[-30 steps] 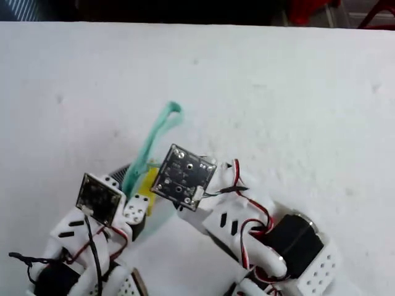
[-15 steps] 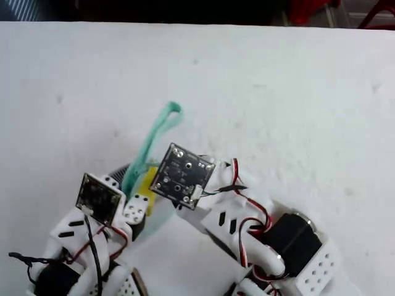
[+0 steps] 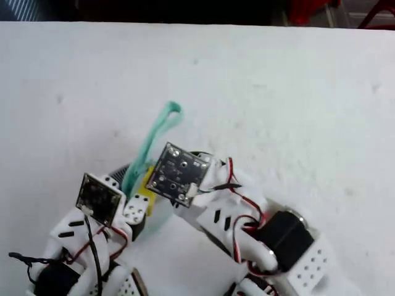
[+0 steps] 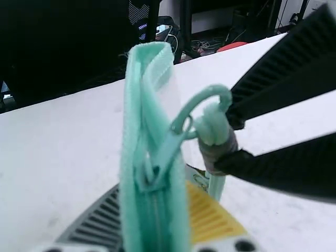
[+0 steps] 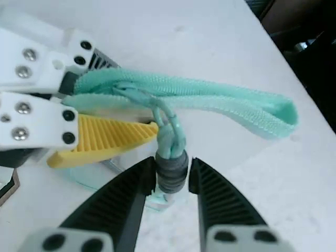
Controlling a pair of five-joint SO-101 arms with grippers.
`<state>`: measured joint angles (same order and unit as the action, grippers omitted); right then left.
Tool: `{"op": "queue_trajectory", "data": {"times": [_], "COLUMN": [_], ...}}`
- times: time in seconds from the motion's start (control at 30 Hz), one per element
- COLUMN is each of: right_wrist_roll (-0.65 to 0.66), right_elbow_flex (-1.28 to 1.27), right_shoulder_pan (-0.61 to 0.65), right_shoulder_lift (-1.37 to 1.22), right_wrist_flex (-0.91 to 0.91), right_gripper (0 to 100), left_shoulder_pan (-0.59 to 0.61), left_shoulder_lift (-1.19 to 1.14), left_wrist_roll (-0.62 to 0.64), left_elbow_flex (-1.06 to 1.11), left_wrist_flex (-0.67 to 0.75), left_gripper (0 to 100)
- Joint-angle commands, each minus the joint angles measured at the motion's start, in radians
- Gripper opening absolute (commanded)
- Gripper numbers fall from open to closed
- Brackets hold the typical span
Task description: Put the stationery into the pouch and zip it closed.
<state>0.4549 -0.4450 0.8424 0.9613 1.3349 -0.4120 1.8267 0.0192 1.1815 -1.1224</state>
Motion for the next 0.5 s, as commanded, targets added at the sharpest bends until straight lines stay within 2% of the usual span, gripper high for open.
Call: {"op": "queue_trajectory", "data": {"times": [0.0, 0.37, 0.47], "right_wrist_roll": [0.009, 0.002, -0.048], "right_elbow_flex": [-0.037, -0.120, -0.098], "right_shoulder_pan": [-0.007, -0.007, -0.007], "right_shoulder_lift": [0.005, 0.013, 0.013], "right_wrist_flex": [-0.041, -0.136, -0.133], "right_gripper": [9.8, 8.0, 8.1], "left_shoulder_pan": [0.005, 0.005, 0.008], "left_shoulder_lift": [-0.002, -0.002, -0.002], "left_wrist_roll": [0.005, 0.005, 0.005], "left_elbow_flex": [-0.014, -0.014, -0.014], "left_wrist_flex": [-0.005, -0.005, -0.005], "left_gripper": [2, 2, 2]}}
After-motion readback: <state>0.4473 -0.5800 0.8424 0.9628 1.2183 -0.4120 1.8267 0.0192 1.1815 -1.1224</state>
